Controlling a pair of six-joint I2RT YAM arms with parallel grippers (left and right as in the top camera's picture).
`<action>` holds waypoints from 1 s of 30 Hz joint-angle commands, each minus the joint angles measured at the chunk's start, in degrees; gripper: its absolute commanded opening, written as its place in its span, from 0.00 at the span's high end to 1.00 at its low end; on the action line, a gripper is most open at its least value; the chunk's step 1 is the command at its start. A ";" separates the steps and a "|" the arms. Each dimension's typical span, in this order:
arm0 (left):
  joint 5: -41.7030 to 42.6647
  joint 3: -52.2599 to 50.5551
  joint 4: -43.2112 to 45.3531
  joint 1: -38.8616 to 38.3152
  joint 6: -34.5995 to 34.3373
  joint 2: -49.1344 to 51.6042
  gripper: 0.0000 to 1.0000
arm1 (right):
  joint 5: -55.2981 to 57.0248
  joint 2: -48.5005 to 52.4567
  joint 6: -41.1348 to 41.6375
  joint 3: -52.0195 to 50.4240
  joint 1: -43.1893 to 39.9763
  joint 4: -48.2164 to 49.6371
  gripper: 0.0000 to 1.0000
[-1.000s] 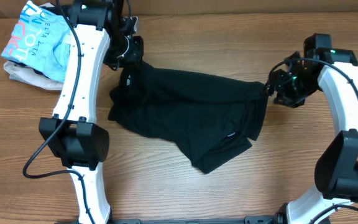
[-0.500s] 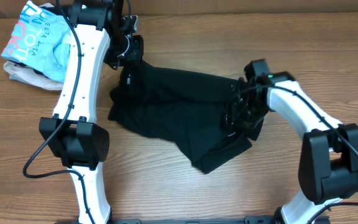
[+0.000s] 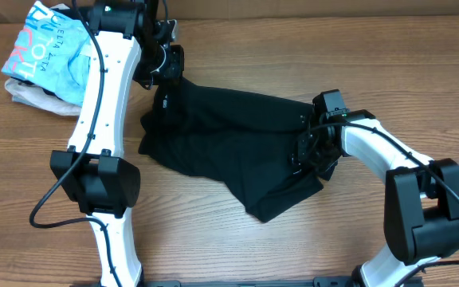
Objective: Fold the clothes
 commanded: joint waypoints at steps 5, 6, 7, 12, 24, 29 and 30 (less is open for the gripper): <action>-0.50 0.15 0.24 0.31 1.07 -0.04 0.96 | -3.10 -0.33 0.98 -1.25 -0.02 3.17 0.62; -0.50 0.15 0.24 0.31 1.05 -0.04 0.96 | -3.08 -0.33 0.98 -1.25 -0.02 3.19 0.64; -0.52 0.15 0.24 0.31 1.07 -0.04 0.96 | -3.08 -0.33 0.98 -1.25 -0.02 3.19 0.67; -0.50 0.15 0.26 0.31 1.07 -0.04 0.96 | -3.08 -0.33 0.98 -1.25 -0.02 3.17 0.77; -3.78 0.28 0.46 0.33 1.36 -0.07 0.96 | -3.08 -0.37 0.70 5.44 -3.91 -3.13 0.96; -3.78 4.44 -0.11 1.57 2.14 -0.59 0.96 | -3.06 -0.59 0.22 19.26 -7.80 -14.25 0.96; -3.78 6.34 -0.70 1.95 2.14 -0.70 0.96 | -3.08 -0.68 -0.44 22.49 -8.59 -16.72 0.96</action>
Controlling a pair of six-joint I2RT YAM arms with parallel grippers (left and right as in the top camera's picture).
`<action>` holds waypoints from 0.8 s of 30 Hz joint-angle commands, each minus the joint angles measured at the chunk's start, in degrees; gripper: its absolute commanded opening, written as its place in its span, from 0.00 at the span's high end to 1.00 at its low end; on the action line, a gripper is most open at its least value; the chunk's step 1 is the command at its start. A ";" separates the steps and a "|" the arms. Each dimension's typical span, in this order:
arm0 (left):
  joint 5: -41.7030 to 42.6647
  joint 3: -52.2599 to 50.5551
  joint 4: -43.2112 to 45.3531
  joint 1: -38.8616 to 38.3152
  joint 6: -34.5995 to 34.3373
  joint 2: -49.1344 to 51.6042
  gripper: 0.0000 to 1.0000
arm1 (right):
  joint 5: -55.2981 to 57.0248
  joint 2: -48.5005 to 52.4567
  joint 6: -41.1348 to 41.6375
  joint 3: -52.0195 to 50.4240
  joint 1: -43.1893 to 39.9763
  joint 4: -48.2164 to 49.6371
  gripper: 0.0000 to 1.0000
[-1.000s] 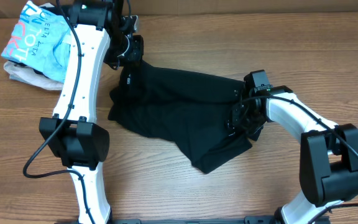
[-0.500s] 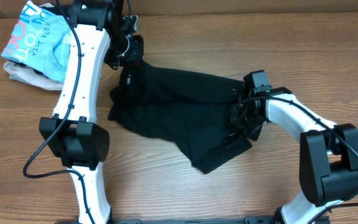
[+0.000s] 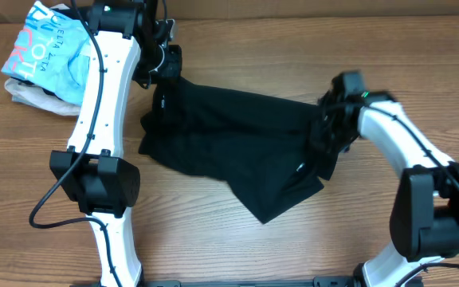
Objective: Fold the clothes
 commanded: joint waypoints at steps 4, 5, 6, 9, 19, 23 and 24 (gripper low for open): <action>-1.18 15.08 -4.35 3.41 1.66 -1.05 0.96 | 0.17 -0.72 -3.45 24.22 -5.95 -13.90 0.96; -1.16 17.35 -5.14 3.87 1.66 -1.33 0.96 | 0.17 -0.72 -3.54 27.96 -6.84 -16.28 0.96; -1.18 19.41 -5.90 4.22 1.68 -1.57 0.96 | 0.15 -0.72 -3.93 31.43 -7.76 -18.40 0.96; -1.29 25.46 -7.52 5.16 1.73 -2.69 0.96 | 0.20 -0.72 -5.01 42.53 -10.54 -24.87 0.96; -7.41 32.13 -8.90 5.51 2.12 -7.17 0.95 | 1.68 -0.74 -7.91 61.75 -17.20 -39.10 0.96; -7.37 32.13 -8.85 5.51 2.10 -8.11 0.95 | 1.70 -0.76 -7.93 61.81 -18.08 -40.98 0.96; -7.21 32.13 -8.87 5.49 2.08 -8.24 0.96 | 1.70 -0.76 -7.93 61.81 -18.08 -40.98 0.96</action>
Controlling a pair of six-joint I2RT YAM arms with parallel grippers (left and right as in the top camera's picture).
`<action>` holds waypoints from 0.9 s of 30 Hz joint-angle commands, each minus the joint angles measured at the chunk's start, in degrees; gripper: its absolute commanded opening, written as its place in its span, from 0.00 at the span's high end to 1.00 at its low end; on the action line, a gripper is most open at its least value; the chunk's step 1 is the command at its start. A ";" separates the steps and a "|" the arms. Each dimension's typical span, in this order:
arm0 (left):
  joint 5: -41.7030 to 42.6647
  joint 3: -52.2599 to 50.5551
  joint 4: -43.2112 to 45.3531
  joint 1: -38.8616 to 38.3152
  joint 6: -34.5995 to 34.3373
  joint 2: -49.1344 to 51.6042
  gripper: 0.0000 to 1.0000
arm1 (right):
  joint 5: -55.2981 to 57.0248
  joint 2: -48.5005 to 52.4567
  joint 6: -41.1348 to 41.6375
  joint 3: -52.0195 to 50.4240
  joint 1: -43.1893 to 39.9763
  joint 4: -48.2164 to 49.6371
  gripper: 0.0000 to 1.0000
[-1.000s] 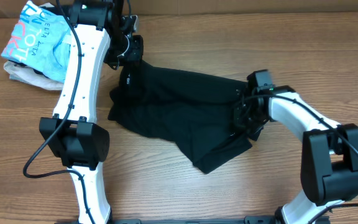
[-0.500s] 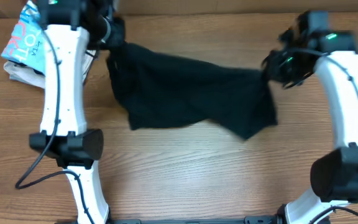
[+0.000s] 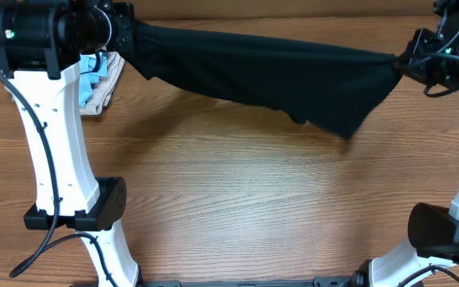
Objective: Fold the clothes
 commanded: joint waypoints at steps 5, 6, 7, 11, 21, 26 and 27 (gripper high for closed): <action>-3.76 1.07 -0.76 0.81 1.07 -1.84 0.95 | 2.08 -0.72 -0.74 1.62 -1.55 0.20 0.96; -3.76 1.07 -0.76 0.81 1.07 -1.84 0.96 | 2.08 -0.72 -0.74 1.62 -1.51 0.20 0.96; -3.74 1.07 -0.76 0.81 1.05 -1.81 0.96 | 2.05 -0.72 -0.74 1.62 -1.51 0.20 0.96; -3.50 1.07 -0.74 0.72 1.05 -1.81 0.96 | 1.75 -0.72 -0.74 1.62 -1.51 0.20 0.93; -3.30 1.07 -0.74 0.72 1.05 -1.81 0.96 | 1.57 -0.72 -0.74 1.62 -1.51 0.20 0.92; -3.28 1.07 -0.76 0.72 1.05 -1.81 0.96 | 1.44 -0.72 -0.74 1.62 -1.51 0.20 0.62; -3.28 1.07 -0.74 0.72 1.03 -1.81 0.96 | 1.44 -0.72 -0.74 1.62 -1.51 0.20 0.61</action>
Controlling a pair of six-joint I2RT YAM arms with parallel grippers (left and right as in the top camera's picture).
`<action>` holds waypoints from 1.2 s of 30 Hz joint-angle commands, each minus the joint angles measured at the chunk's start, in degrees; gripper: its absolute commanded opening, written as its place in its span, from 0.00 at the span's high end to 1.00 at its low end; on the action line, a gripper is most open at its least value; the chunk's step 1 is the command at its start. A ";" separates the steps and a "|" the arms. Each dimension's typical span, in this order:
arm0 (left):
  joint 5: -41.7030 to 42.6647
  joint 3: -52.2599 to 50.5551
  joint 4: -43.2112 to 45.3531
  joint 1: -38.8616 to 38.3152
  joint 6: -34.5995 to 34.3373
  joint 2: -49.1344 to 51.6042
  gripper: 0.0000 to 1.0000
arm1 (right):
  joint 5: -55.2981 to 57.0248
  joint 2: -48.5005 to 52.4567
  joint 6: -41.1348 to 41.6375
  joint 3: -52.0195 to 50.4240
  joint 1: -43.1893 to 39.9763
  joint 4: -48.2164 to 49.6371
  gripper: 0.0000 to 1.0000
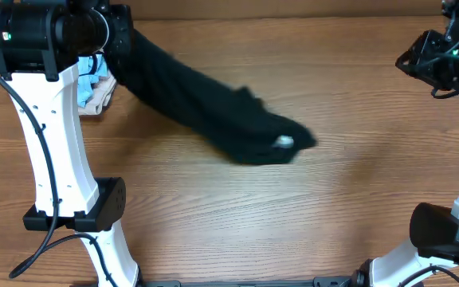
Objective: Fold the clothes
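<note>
A black garment (213, 112) trails from my raised left gripper (123, 33) at the upper left, slanting down to a bunched end (265, 143) on the wooden table; a small white tag shows there. The left gripper is shut on the garment's upper end. High at the upper right, my right gripper (411, 62) is apart from the cloth, with nothing in it, and looks open.
Behind the left arm, at the table's left edge, lies a pile of other clothes (96, 84), light blue and beige. The white arm bases stand at the front left (94, 207) and front right (445, 231).
The right gripper has let go of the black garment. Its right end has dropped to the table's middle, so the cloth now hangs from the left gripper alone, no longer stretched between both.
The black garment first lay crumpled on the table with both grippers low at its left and right edges. The right gripper then shifted at its edge. Both arms then held it stretched high. Now only the left holds it.
</note>
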 commanded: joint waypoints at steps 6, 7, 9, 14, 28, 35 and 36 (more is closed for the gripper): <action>0.00 1.07 0.28 0.63 1.03 -1.70 0.96 | -2.58 -0.68 -0.20 0.11 1.20 0.35 0.59; 0.00 1.07 0.28 0.63 1.03 -1.70 0.96 | -3.10 -0.66 -0.20 -0.85 1.95 0.81 0.59; 0.52 1.01 0.28 0.61 1.03 -1.70 0.96 | -4.15 -0.66 -0.17 -3.65 4.31 2.78 0.57; 1.03 0.90 0.28 0.63 1.03 -1.64 0.96 | -7.21 -0.66 0.57 -14.91 12.96 12.94 0.43; 1.03 0.90 0.28 0.63 1.05 -1.64 0.96 | -12.55 3.78 13.92 -46.01 35.98 55.43 0.28; 1.03 0.90 0.26 0.63 1.05 -1.64 0.96 | -12.50 11.13 18.14 -46.58 41.22 62.79 0.31; 1.03 0.90 0.26 0.63 1.05 -1.64 0.96 | -12.52 12.04 18.80 -46.58 41.51 63.30 0.32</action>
